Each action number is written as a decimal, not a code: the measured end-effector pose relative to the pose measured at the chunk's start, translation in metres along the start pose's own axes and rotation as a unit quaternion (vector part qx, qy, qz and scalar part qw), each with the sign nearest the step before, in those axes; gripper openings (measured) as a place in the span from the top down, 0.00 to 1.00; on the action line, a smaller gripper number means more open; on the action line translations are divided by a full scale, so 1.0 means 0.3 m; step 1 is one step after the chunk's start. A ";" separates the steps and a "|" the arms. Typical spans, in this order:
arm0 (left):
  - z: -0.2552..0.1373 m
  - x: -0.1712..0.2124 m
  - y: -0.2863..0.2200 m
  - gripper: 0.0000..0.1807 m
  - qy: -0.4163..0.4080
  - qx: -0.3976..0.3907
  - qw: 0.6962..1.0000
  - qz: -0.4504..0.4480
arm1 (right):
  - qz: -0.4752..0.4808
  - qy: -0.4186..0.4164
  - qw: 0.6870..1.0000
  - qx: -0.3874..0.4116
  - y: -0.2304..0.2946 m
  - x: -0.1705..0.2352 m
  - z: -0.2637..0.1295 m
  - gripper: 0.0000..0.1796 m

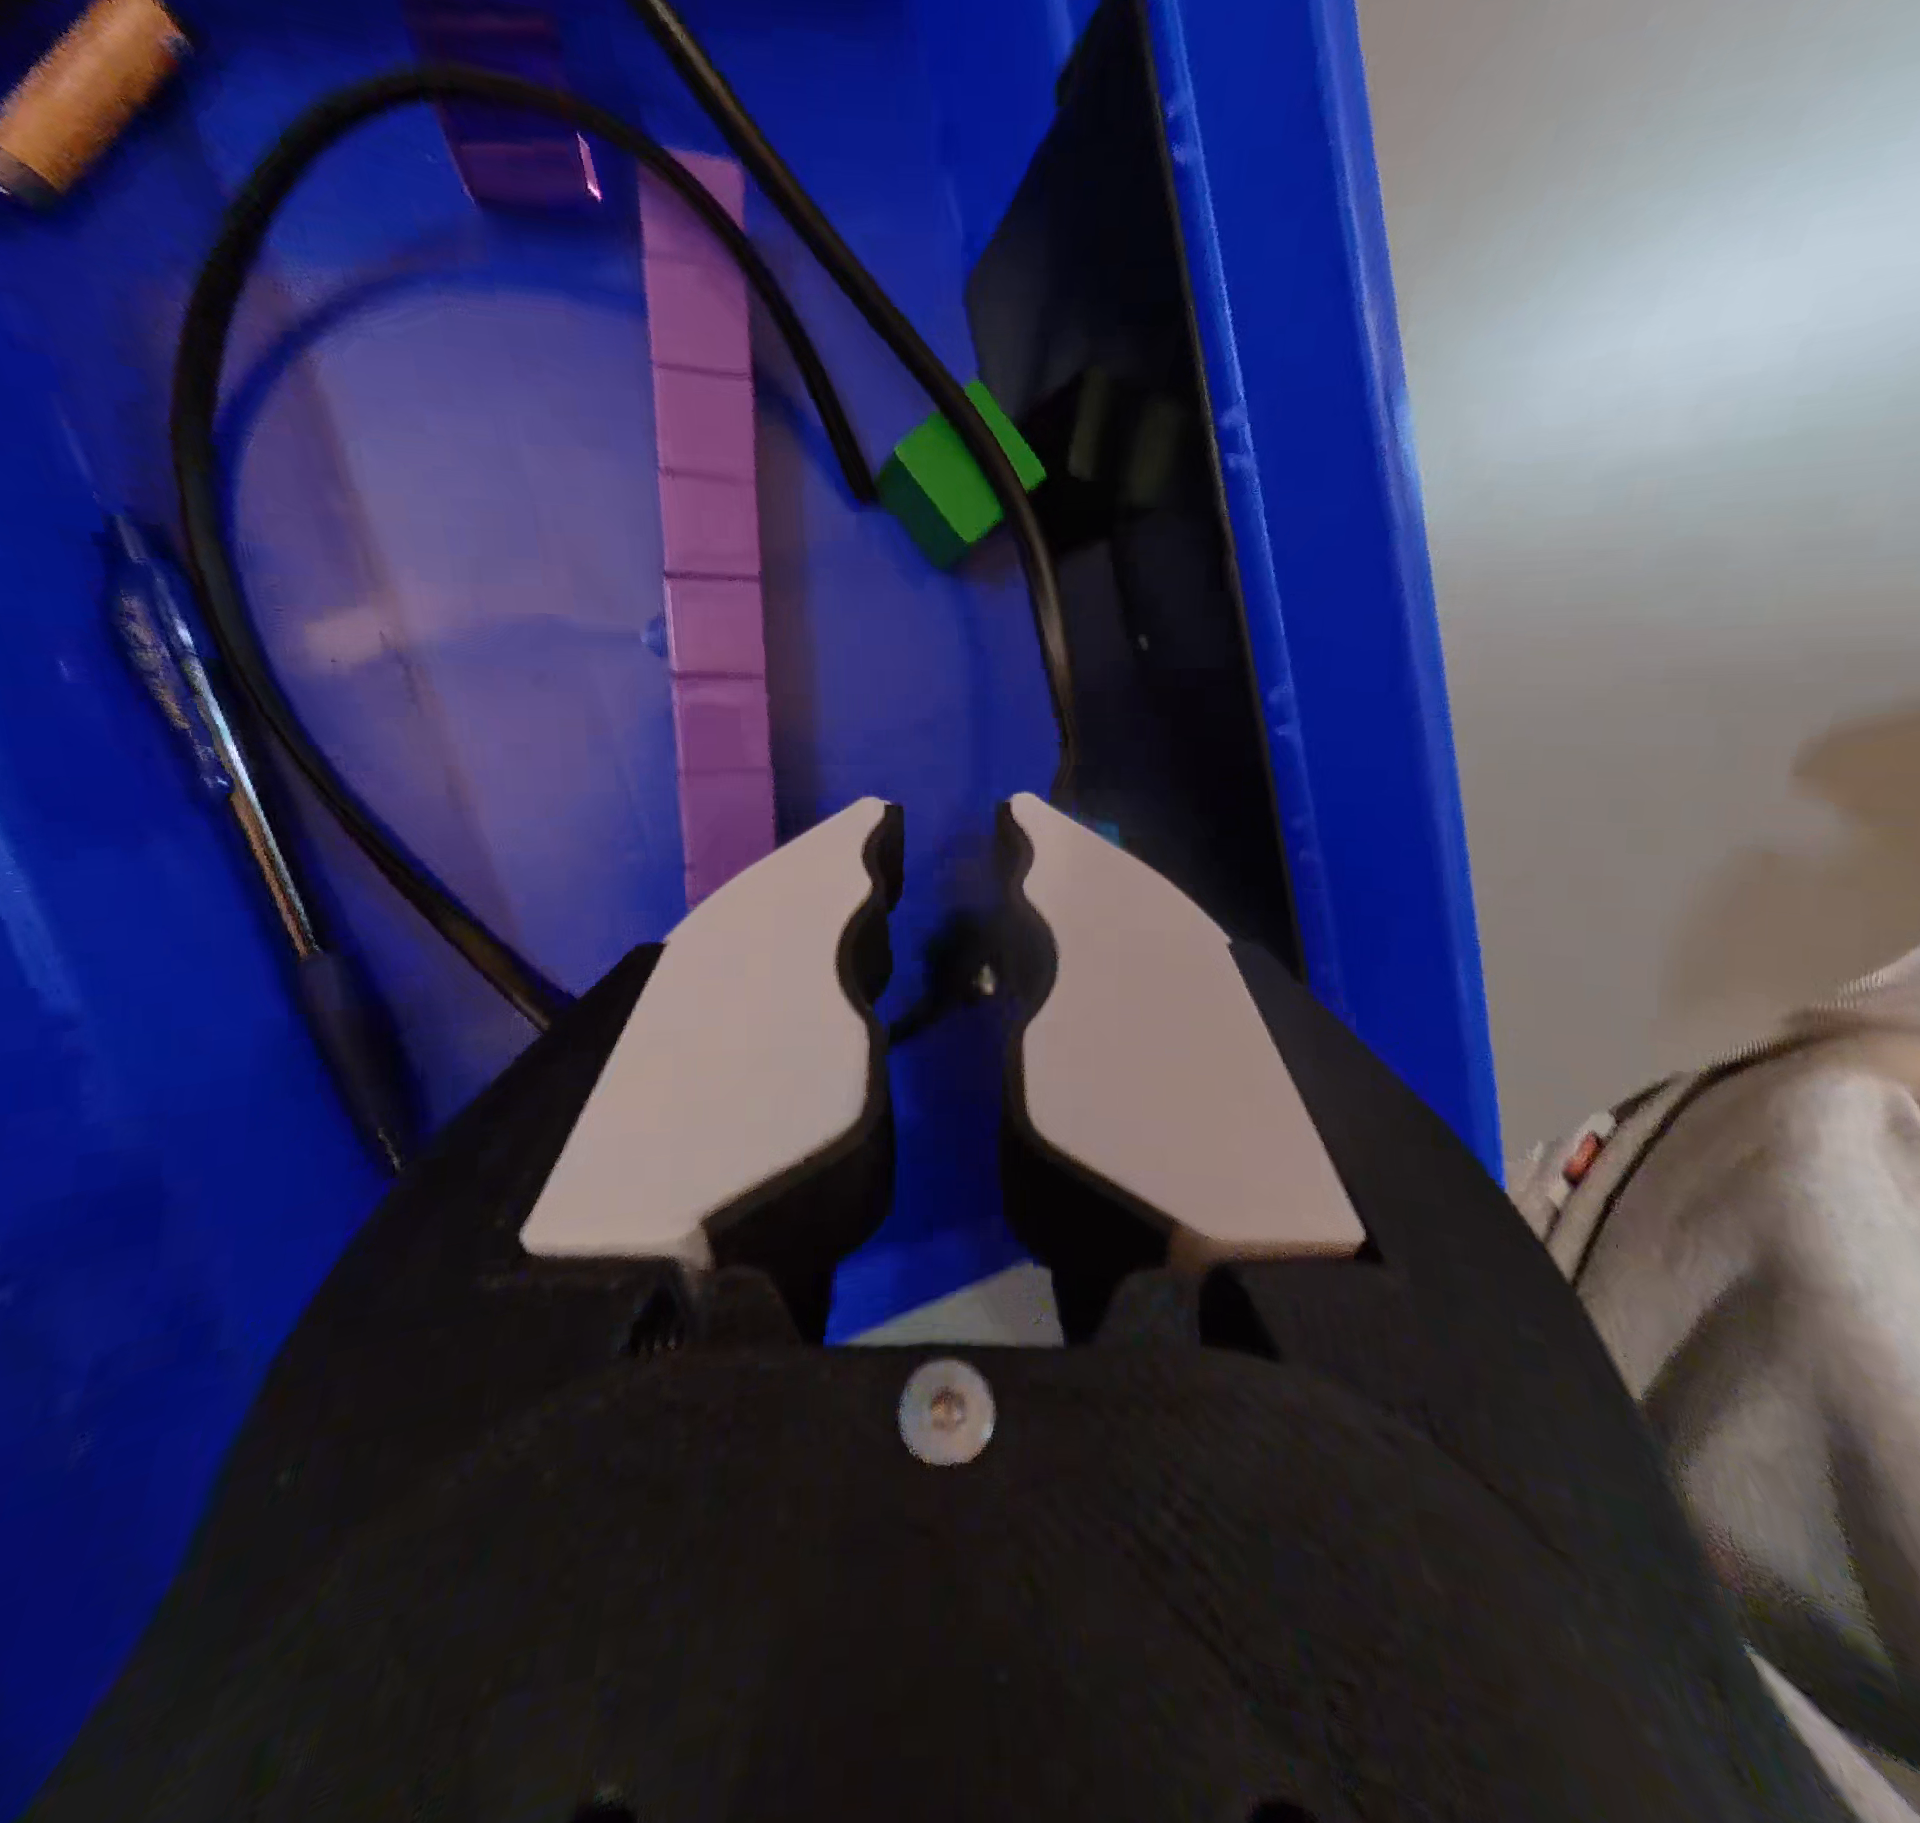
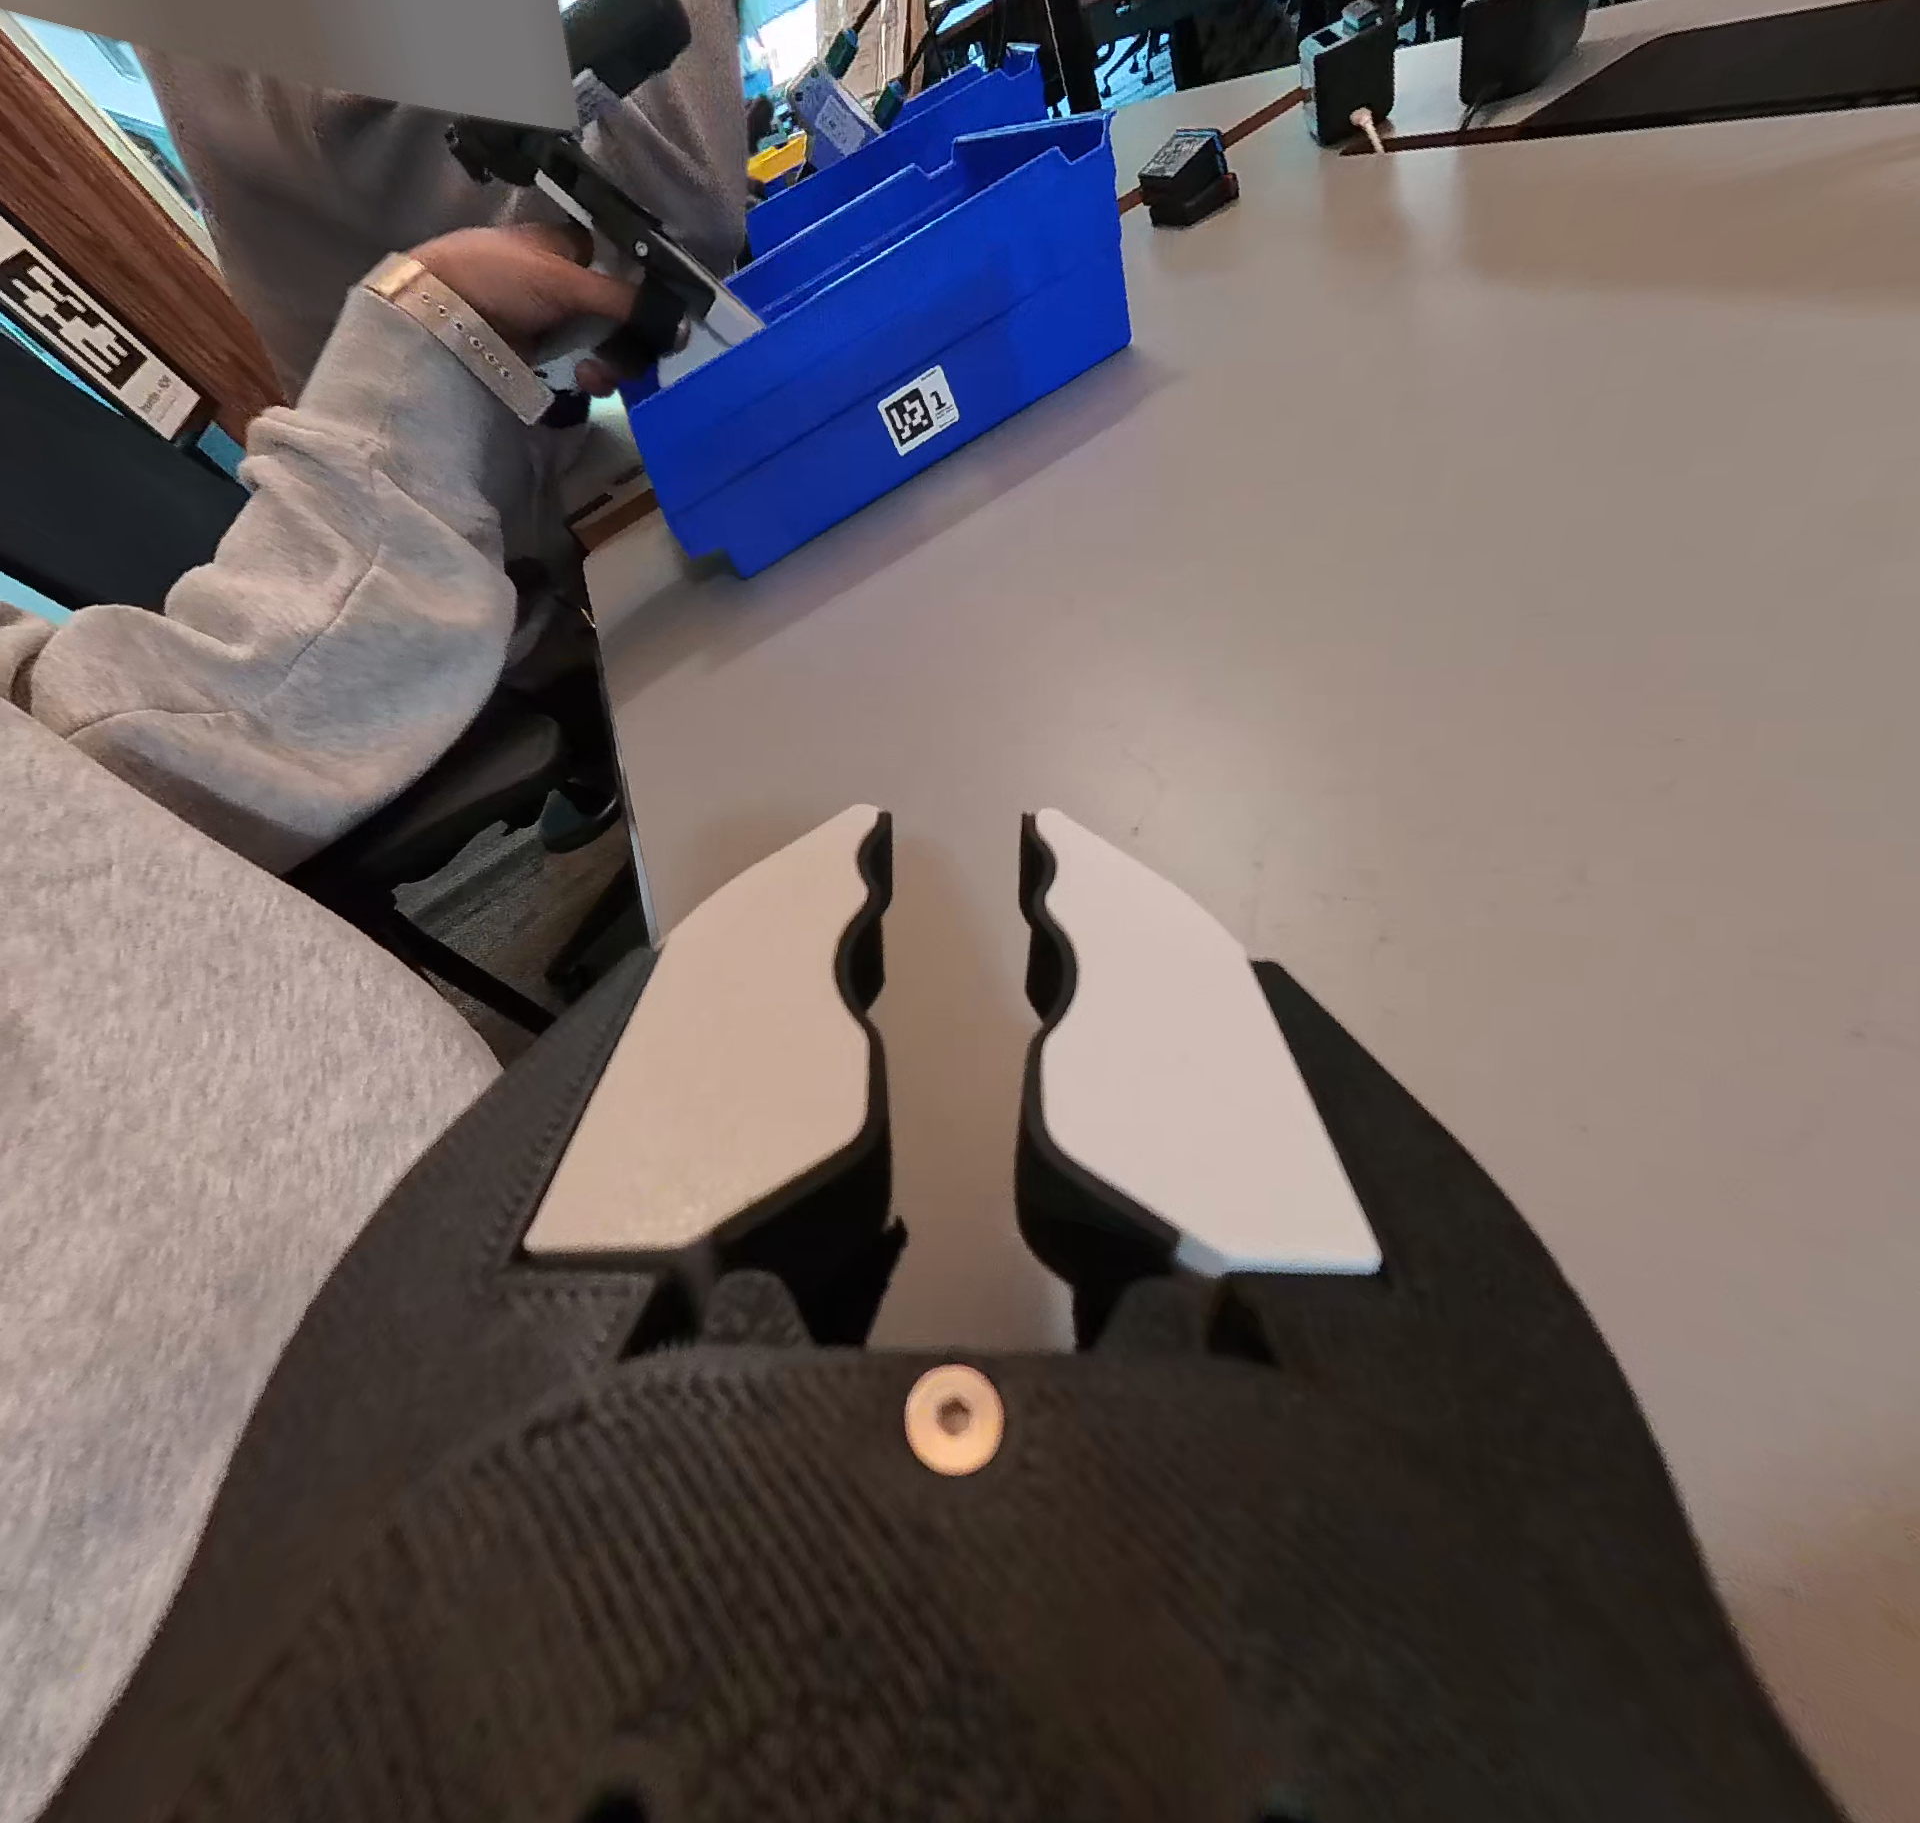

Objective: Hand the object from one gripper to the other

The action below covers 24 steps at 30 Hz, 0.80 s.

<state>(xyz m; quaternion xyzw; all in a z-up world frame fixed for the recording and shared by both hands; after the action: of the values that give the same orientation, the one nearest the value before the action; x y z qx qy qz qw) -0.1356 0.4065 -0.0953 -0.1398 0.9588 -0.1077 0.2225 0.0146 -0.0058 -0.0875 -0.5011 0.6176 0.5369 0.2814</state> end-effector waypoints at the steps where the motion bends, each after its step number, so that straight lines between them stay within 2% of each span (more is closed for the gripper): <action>1: -0.005 0.014 -0.015 0.91 0.015 0.006 1.000 0.006 | 0.000 0.001 1.000 0.000 0.000 0.000 0.001 0.87; 3: -0.015 0.050 -0.054 0.94 0.052 0.023 0.998 0.022 | -0.001 0.001 1.000 0.000 0.001 0.001 0.001 0.87; 8: 0.010 0.195 -0.105 0.89 0.198 0.027 0.979 0.042 | -0.001 0.001 1.000 0.000 0.003 0.000 0.001 0.87; 10: 0.032 0.219 -0.094 0.88 0.228 0.017 0.973 0.032 | -0.002 0.000 1.000 0.000 0.005 -0.001 0.000 0.87; 18: 0.067 0.204 -0.045 0.84 0.229 -0.021 0.973 0.017 | -0.001 0.001 1.000 0.001 0.003 0.000 0.002 0.87; 23: 0.097 0.187 -0.028 0.87 0.221 -0.025 0.975 0.023 | -0.001 0.002 1.000 0.000 0.004 0.001 0.004 0.87; 24: 0.100 0.189 -0.030 0.90 0.223 -0.022 0.974 0.024 | -0.001 0.002 1.000 0.000 0.004 0.002 0.004 0.87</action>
<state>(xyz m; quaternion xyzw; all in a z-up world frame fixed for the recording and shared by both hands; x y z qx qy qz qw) -0.1688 0.3759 -0.1418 -0.0936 0.9896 -0.1093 0.0021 0.0132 -0.0049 -0.0878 -0.5026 0.6177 0.5358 0.2806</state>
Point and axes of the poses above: each gripper's, where its closed fingertips meet, z out along the fingers, x out of its underside, y = z × x across the jaws, the point moved 2 cm from there along -z, back along the fingers, and after that the axes turned 2 degrees about y, right-handed, at the moved point
